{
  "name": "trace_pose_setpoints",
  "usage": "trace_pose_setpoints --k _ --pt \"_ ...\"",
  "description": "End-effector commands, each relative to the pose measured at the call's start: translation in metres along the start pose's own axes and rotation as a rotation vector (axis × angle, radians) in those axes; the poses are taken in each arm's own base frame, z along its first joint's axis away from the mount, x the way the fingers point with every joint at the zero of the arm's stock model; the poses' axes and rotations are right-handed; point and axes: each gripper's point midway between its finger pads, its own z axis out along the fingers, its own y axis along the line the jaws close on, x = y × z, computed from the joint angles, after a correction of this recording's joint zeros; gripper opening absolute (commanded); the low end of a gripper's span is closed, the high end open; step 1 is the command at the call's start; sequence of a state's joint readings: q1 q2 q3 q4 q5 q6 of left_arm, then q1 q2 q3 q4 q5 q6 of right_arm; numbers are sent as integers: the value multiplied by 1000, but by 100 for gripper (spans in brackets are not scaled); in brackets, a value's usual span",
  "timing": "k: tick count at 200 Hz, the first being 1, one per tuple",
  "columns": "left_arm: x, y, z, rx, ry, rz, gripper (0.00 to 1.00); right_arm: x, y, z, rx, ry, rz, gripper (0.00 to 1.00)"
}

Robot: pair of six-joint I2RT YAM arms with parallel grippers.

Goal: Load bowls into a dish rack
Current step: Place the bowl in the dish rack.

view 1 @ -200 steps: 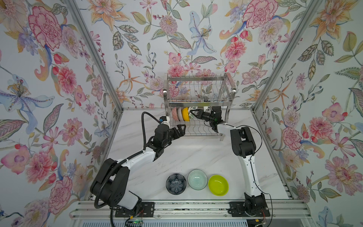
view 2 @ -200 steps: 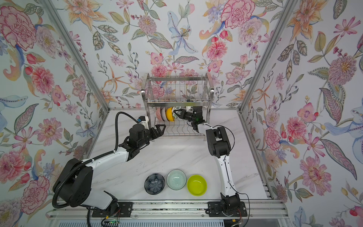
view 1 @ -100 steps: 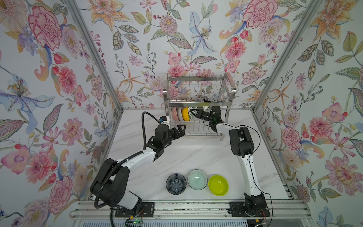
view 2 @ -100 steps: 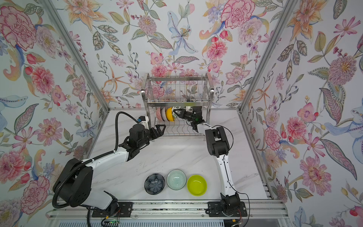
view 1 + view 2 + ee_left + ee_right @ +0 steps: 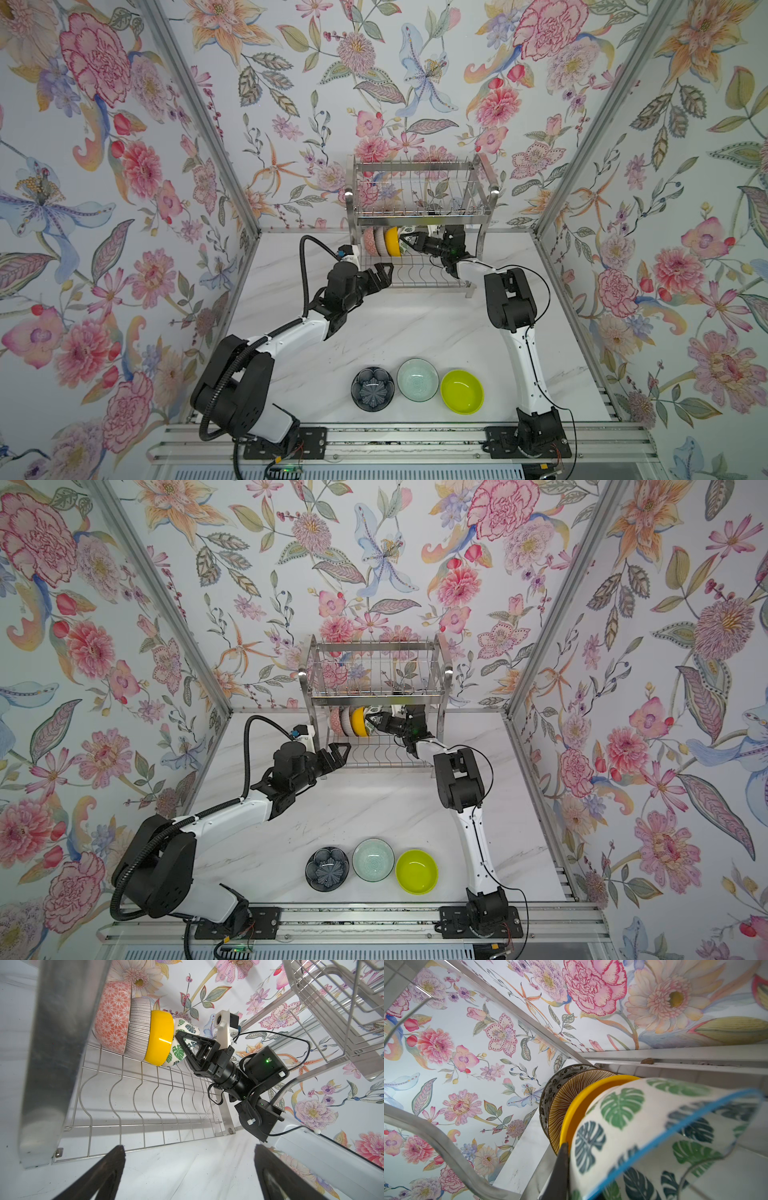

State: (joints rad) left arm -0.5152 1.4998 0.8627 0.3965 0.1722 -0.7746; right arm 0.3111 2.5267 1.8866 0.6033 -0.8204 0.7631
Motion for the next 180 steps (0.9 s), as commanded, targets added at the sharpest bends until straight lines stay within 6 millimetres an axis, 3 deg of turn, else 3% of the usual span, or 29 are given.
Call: trace_pose_setpoints --k 1,180 --pt "-15 -7 -2 6 -34 20 99 -15 -1 -3 61 -21 -45 8" --pt "-16 -8 -3 9 -36 22 99 -20 25 -11 94 -19 -101 37"
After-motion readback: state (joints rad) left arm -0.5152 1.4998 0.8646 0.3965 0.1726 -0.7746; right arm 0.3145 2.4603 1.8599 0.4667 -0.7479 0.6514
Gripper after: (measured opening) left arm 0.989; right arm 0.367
